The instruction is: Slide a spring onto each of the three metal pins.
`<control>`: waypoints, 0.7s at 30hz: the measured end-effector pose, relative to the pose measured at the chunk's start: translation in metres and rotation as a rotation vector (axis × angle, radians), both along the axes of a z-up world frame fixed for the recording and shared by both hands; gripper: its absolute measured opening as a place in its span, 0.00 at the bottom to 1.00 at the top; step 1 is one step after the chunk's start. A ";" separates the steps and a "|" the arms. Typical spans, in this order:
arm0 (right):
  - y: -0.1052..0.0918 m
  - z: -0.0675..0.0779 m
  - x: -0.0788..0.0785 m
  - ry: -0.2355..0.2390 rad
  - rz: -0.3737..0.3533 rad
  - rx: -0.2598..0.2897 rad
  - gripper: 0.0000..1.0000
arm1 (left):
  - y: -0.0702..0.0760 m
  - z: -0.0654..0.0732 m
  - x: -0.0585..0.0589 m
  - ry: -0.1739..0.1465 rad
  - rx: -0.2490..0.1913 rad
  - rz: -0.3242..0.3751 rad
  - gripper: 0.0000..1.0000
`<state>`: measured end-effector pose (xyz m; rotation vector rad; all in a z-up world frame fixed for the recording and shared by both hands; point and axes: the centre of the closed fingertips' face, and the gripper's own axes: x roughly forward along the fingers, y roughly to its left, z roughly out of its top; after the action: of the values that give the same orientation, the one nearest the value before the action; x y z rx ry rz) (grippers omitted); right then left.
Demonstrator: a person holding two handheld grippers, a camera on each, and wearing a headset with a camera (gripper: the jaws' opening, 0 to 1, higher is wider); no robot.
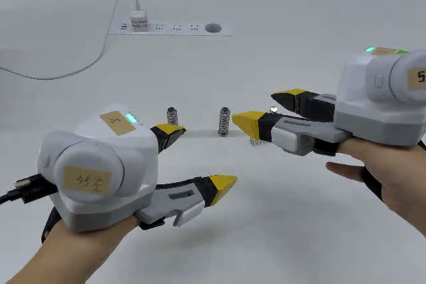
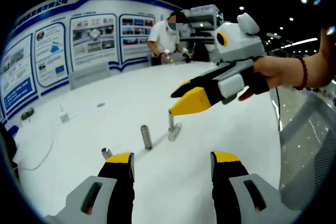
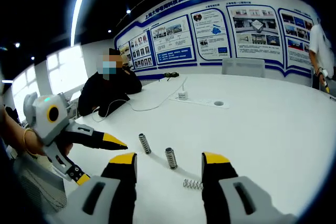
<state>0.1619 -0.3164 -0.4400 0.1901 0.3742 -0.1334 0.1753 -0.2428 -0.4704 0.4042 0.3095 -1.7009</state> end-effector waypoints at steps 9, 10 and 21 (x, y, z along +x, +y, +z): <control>0.000 0.002 -0.023 -0.008 0.015 0.006 0.53 | -0.020 -0.008 -0.005 -0.043 0.018 -0.061 0.56; 0.000 0.002 -0.025 -0.009 0.016 0.007 0.53 | -0.021 -0.009 -0.006 -0.049 0.018 -0.068 0.55; 0.011 -0.002 -0.052 -0.008 0.084 -0.014 0.56 | -0.043 -0.017 -0.010 -0.072 0.051 -0.110 0.46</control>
<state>0.1100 -0.3055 -0.4422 0.1612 0.3724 -0.0523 0.1657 -0.2862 -0.4873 0.5271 0.2828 -1.7844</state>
